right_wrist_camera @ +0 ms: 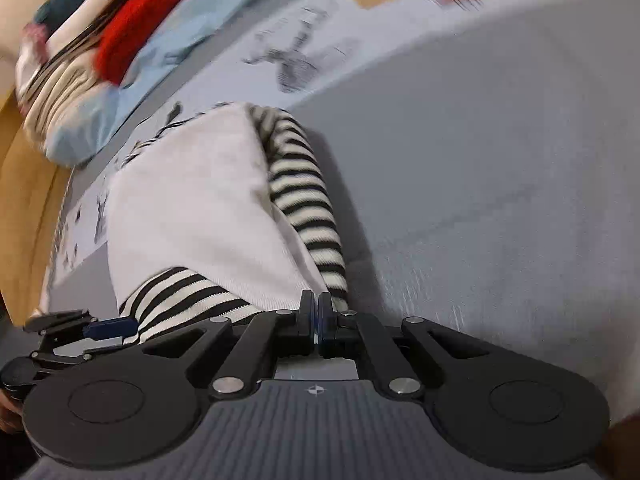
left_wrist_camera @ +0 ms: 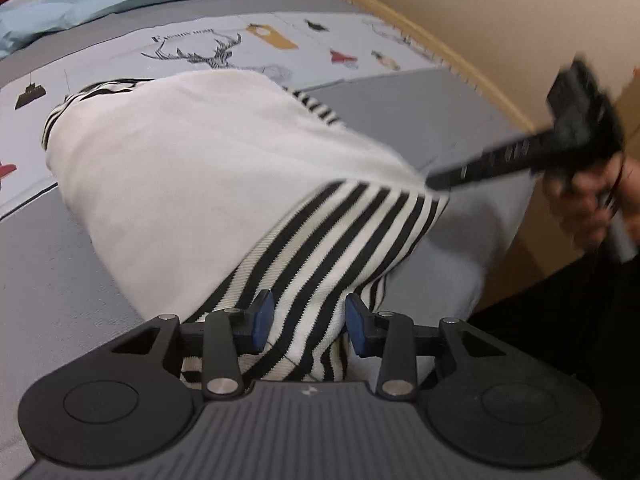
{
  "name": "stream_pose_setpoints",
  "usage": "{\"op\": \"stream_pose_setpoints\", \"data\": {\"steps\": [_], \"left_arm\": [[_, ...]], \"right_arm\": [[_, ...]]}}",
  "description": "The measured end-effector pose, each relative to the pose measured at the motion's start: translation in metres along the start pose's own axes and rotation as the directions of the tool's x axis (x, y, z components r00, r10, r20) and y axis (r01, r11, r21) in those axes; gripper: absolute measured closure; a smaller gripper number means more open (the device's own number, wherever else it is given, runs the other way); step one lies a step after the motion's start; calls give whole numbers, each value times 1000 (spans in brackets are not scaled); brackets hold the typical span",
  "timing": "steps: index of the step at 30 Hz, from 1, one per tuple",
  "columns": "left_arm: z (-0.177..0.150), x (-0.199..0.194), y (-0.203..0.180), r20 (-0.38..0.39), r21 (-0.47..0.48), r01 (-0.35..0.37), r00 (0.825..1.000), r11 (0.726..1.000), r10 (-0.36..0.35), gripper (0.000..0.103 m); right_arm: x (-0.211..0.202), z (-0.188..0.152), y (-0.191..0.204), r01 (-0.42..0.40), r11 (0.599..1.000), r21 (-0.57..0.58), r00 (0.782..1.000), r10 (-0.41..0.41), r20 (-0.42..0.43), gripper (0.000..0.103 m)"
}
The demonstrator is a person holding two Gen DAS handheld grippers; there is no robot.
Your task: Fold small clothes
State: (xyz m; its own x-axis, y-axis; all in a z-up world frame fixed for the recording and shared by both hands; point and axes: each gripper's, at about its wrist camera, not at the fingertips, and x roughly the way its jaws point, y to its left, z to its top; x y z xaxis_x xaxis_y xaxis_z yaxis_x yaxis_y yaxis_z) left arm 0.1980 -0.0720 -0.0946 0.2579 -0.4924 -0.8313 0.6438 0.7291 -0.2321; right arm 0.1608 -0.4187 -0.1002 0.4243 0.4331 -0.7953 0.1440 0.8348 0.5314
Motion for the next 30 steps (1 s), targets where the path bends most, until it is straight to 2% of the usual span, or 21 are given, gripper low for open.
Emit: {"op": "stream_pose_setpoints", "data": {"steps": [3, 6, 7, 9, 12, 14, 17, 19, 20, 21, 23, 26, 27, 28, 29, 30], "left_arm": [[-4, 6, -8, -9, 63, -31, 999, 998, 31, 61], [-3, 6, -11, -6, 83, -38, 999, 996, 38, 60], [-3, 5, -10, -3, 78, -34, 999, 996, 34, 60], [-2, 4, -8, 0, 61, -24, 1000, 998, 24, 60], [-3, 4, -8, -1, 69, -27, 1000, 997, 27, 60], [-6, 3, -9, 1, 75, -25, 1000, 997, 25, 60], [-5, 0, -2, 4, 49, -3, 1000, 999, 3, 60], [-4, -3, 1, 8, 33, 14, 1000, 999, -14, 60], [-2, -5, 3, 14, 27, 19, 1000, 999, -19, 60], [0, -8, 3, 35, 23, 20, 999, 1000, -21, 61], [6, -20, 5, 112, -1, 21, 994, 1000, -20, 61], [14, -28, 17, 174, -90, 39, 985, 995, -22, 61], [14, -23, 20, 143, -99, 9, 990, 995, 5, 62], [13, -13, 19, 86, -86, -38, 995, 996, 45, 68], [9, 0, 16, 22, -42, -85, 996, 995, 86, 70], [6, 7, 9, -4, 25, -134, 991, 991, 135, 70]], "right_arm": [[0, 7, 8, 0, 1000, 22, 999, -1, 41, 98], [-4, 17, 20, 95, 995, -5, 986, -94, 139, 93], [-4, 19, 25, 103, 995, -14, 982, -99, 164, 91], [0, 24, 32, 84, 996, -11, 977, -80, 197, 72], [22, 36, 38, 27, 999, -22, 982, -23, 188, 61], [43, 44, 44, 27, 999, -32, 988, -22, 152, 60], [69, 47, 46, 48, 998, -30, 997, -46, 58, 60], [74, 45, 50, 41, 998, -44, 999, -40, 27, 76], [73, 45, 52, 27, 998, -65, 999, -25, 25, 98], [70, 44, 54, 19, 996, -84, 999, -16, 32, 99], [62, 43, 53, 55, 993, -109, 996, -47, 71, 100], [63, 41, 38, 100, 994, -55, 994, -97, 51, 100], [64, 40, 39, 105, 993, -60, 994, -102, 49, 100], [64, 38, 41, 109, 991, -82, 993, -105, 54, 100], [63, 37, 46, 115, 988, -107, 992, -109, 64, 100], [63, 36, 49, 119, 986, -120, 991, -110, 77, 99]]}}
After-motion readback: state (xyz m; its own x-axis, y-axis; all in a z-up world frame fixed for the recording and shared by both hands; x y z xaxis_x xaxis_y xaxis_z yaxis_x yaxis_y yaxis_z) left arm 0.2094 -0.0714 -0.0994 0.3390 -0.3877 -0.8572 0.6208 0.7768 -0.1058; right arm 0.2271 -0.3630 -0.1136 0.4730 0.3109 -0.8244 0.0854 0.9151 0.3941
